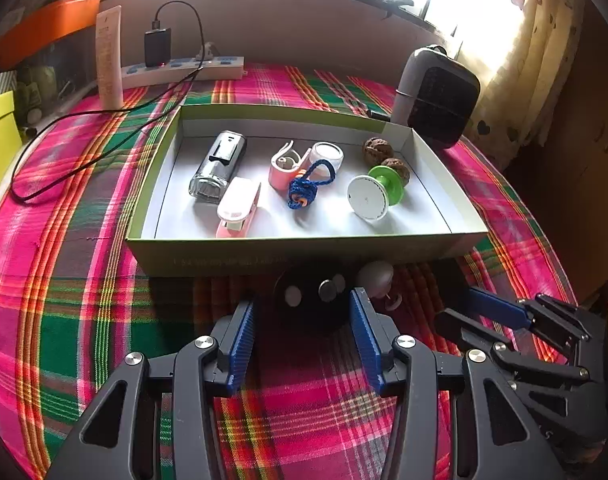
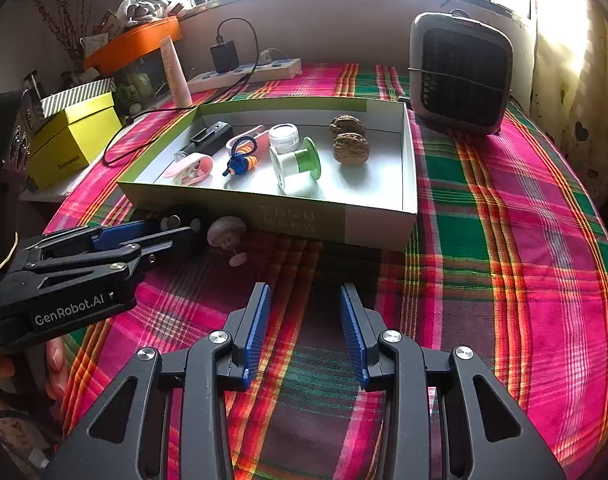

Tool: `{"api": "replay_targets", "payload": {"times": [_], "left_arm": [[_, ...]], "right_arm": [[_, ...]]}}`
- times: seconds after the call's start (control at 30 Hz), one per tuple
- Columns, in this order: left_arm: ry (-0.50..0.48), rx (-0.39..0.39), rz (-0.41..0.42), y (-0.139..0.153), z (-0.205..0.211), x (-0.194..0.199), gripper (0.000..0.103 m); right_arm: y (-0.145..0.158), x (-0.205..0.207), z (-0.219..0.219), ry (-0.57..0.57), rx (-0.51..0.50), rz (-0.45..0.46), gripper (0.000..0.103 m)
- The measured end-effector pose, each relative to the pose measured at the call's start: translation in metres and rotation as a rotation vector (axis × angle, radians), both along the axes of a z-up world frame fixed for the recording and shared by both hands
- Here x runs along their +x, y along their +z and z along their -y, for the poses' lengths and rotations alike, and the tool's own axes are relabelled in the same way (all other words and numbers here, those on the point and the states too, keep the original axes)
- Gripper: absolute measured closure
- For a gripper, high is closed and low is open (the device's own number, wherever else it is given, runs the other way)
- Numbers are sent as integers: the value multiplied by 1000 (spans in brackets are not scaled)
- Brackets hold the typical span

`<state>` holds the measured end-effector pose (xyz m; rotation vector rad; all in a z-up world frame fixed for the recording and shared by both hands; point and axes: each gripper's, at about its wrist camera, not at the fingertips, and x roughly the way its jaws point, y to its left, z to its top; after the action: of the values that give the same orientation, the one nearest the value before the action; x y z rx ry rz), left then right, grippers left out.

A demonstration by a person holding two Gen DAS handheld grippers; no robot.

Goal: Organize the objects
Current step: 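Close left gripper on black round disc while right gripper closes on white mushroom toy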

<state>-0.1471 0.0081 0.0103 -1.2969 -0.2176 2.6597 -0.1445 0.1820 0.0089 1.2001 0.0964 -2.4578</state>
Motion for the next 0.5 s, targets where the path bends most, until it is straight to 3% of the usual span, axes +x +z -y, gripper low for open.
{"api": "replay_targets", "payload": {"times": [0.2,0.5], "left_arm": [[25,20,-4,0,4,-2,59],[44,9,-8,0,8,0,75]], "right_arm": [[-1,0,3,5,12,-2,66],[-1,0,8,9,26,-2,66]]}}
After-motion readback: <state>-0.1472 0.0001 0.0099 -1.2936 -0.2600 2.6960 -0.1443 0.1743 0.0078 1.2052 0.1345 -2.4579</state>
